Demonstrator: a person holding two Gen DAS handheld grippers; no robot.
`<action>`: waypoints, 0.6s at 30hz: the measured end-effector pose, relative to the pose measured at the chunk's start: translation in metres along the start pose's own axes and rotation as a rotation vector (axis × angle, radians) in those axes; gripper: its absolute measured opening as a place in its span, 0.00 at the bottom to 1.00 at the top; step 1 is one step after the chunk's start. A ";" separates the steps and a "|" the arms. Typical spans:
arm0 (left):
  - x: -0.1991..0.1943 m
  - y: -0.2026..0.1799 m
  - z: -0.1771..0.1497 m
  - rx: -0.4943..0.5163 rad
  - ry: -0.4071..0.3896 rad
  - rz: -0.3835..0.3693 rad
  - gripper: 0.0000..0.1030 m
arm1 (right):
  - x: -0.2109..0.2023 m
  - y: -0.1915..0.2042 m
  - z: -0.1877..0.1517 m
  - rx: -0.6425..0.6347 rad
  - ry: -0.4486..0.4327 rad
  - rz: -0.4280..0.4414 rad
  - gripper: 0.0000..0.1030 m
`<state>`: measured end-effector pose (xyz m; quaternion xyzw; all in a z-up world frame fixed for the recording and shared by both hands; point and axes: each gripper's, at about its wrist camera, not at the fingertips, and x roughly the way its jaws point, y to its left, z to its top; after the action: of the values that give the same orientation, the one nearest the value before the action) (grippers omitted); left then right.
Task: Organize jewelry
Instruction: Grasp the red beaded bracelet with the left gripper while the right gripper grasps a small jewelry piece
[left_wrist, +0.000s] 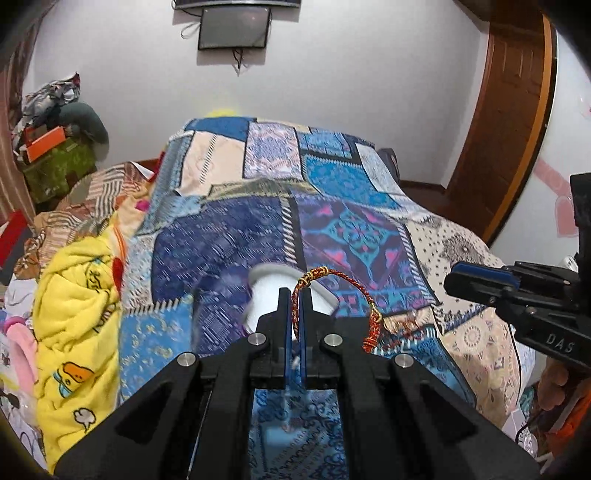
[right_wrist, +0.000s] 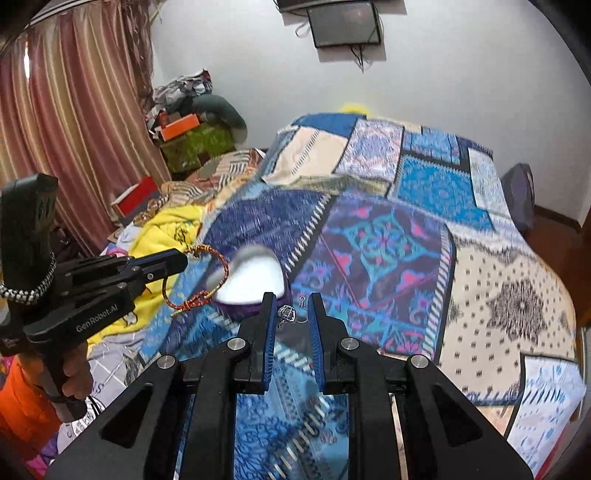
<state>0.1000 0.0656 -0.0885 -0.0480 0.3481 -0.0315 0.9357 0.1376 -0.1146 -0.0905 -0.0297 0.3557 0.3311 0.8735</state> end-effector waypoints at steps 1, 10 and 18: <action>-0.001 0.001 0.001 -0.002 -0.006 0.003 0.01 | 0.000 0.002 0.003 -0.006 -0.009 0.001 0.15; 0.009 0.021 0.011 -0.030 -0.028 0.032 0.01 | 0.013 0.021 0.027 -0.041 -0.052 0.049 0.15; 0.036 0.032 0.010 -0.046 0.016 0.026 0.01 | 0.036 0.031 0.038 -0.058 -0.034 0.100 0.15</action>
<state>0.1345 0.0951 -0.1076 -0.0645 0.3568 -0.0116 0.9319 0.1605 -0.0593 -0.0800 -0.0314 0.3321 0.3847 0.8606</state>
